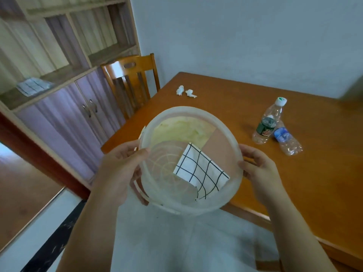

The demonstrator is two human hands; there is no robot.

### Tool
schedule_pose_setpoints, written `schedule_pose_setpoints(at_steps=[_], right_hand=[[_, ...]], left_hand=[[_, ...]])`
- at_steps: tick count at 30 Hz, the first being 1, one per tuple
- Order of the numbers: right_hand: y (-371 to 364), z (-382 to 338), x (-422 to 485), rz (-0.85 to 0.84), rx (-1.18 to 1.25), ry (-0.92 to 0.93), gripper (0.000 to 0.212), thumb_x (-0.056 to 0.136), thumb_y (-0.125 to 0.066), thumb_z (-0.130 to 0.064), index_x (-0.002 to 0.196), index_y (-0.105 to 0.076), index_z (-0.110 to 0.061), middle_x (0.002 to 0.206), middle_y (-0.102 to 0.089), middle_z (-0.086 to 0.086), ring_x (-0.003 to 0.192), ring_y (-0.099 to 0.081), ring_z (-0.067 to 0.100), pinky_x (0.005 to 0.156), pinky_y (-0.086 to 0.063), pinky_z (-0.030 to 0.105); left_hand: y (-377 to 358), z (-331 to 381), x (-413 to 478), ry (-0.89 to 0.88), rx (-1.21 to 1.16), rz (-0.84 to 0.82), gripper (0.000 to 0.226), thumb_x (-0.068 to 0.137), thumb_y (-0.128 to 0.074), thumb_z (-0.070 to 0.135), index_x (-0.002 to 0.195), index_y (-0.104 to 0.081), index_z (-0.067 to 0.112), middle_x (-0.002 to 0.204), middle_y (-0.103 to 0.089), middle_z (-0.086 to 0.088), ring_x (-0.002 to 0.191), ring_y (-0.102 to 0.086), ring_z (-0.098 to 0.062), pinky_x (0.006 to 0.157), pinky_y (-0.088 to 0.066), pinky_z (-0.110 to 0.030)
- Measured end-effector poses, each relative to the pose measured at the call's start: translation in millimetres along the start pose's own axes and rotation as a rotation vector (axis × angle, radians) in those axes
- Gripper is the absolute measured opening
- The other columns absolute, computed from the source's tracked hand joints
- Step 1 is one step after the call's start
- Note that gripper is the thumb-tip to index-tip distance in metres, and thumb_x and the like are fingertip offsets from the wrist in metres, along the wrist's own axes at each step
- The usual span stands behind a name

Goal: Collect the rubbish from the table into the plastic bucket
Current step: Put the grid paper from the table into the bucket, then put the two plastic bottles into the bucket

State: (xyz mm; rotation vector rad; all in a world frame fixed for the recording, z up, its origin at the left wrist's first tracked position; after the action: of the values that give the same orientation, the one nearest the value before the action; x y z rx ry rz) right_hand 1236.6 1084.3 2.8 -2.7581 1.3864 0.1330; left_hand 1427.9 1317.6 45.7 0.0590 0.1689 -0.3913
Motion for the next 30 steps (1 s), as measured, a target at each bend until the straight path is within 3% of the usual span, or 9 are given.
schedule_pose_setpoints(at_steps=[3, 7, 12, 15, 18, 23, 26, 30], right_hand=[[3, -3, 34, 0.034, 0.006, -0.006, 0.041, 0.079, -0.052, 0.007, 0.105, -0.063, -0.022, 0.106, -0.063, -0.003, 0.097, -0.059, 0.02, 0.073, -0.054, 0.038], [3, -8, 82, 0.091, 0.02, -0.008, 0.04, 0.078, -0.052, 0.008, 0.106, -0.063, -0.019, 0.103, -0.062, -0.001, 0.097, -0.059, 0.026, 0.079, -0.053, 0.047], [-4, -24, 141, 0.173, 0.033, 0.025, 0.042, 0.078, -0.049, 0.009, 0.106, -0.061, -0.021, 0.102, -0.062, -0.002, 0.09, -0.06, 0.016, 0.064, -0.051, 0.029], [-3, -27, 172, 0.22, 0.027, 0.021, 0.042, 0.077, -0.05, 0.009, 0.108, -0.06, -0.018, 0.103, -0.06, 0.0, 0.094, -0.058, 0.021, 0.068, -0.052, 0.034], [2, -26, 193, 0.271, 0.028, 0.012, 0.044, 0.076, -0.051, 0.009, 0.107, -0.059, -0.02, 0.102, -0.058, -0.002, 0.095, -0.057, 0.021, 0.069, -0.052, 0.035], [25, -24, 217, 0.316, 0.059, -0.024, 0.045, 0.076, -0.048, 0.011, 0.113, -0.058, -0.014, 0.103, -0.059, -0.003, 0.097, -0.056, 0.02, 0.078, -0.052, 0.04], [43, -31, 229, 0.309, 0.024, -0.001, 0.046, 0.078, -0.05, 0.008, 0.118, -0.055, -0.013, 0.108, -0.06, 0.0, 0.099, -0.058, 0.019, 0.072, -0.052, 0.032], [75, -41, 241, 0.298, -0.089, 0.042, 0.04, 0.08, -0.056, 0.001, 0.114, -0.058, -0.019, 0.107, -0.062, -0.007, 0.099, -0.059, 0.011, 0.076, -0.052, 0.029]], left_hand=[[-26, 9, 37, -0.002, -0.006, -0.033, 0.024, 0.074, -0.07, 0.02, 0.098, -0.069, 0.02, 0.082, -0.065, -0.006, 0.063, -0.058, -0.016, 0.059, -0.05, -0.034], [-60, 23, 91, -0.011, -0.04, -0.072, 0.024, 0.073, -0.07, 0.019, 0.097, -0.069, 0.02, 0.076, -0.062, -0.002, 0.061, -0.056, -0.012, 0.056, -0.048, -0.03], [-100, 50, 158, -0.068, -0.031, -0.179, 0.02, 0.076, -0.068, 0.019, 0.095, -0.069, 0.025, 0.093, -0.067, -0.012, 0.077, -0.058, -0.028, 0.073, -0.052, -0.046], [-123, 65, 191, -0.111, -0.005, -0.227, 0.024, 0.076, -0.068, 0.021, 0.1, -0.068, 0.025, 0.094, -0.066, -0.014, 0.079, -0.059, -0.029, 0.075, -0.053, -0.047], [-146, 71, 216, -0.124, -0.001, -0.238, 0.017, 0.075, -0.069, 0.019, 0.085, -0.07, 0.033, 0.09, -0.068, -0.013, 0.081, -0.061, -0.034, 0.076, -0.052, -0.052], [-187, 72, 235, -0.107, 0.032, -0.302, 0.022, 0.075, -0.068, 0.012, 0.078, -0.069, 0.034, 0.089, -0.066, -0.02, 0.074, -0.058, -0.032, 0.072, -0.052, -0.047], [-209, 71, 240, -0.087, 0.007, -0.262, 0.025, 0.075, -0.067, 0.009, 0.078, -0.068, 0.033, 0.085, -0.067, -0.017, 0.072, -0.056, -0.028, 0.067, -0.052, -0.041], [-233, 69, 239, -0.078, -0.015, -0.236, 0.023, 0.076, -0.065, 0.007, 0.083, -0.07, 0.029, 0.08, -0.064, -0.017, 0.071, -0.053, -0.029, 0.064, -0.049, -0.043]])
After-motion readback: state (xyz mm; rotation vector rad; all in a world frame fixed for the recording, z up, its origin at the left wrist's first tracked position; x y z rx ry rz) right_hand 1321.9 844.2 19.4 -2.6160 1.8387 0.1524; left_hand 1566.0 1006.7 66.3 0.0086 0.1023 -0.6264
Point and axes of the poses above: each hand's wrist, its own x-axis towards the middle knuckle, its own y-axis out of the back of the hand, z = x × y, the point moved 5 cm from there along x, towards the middle knuckle
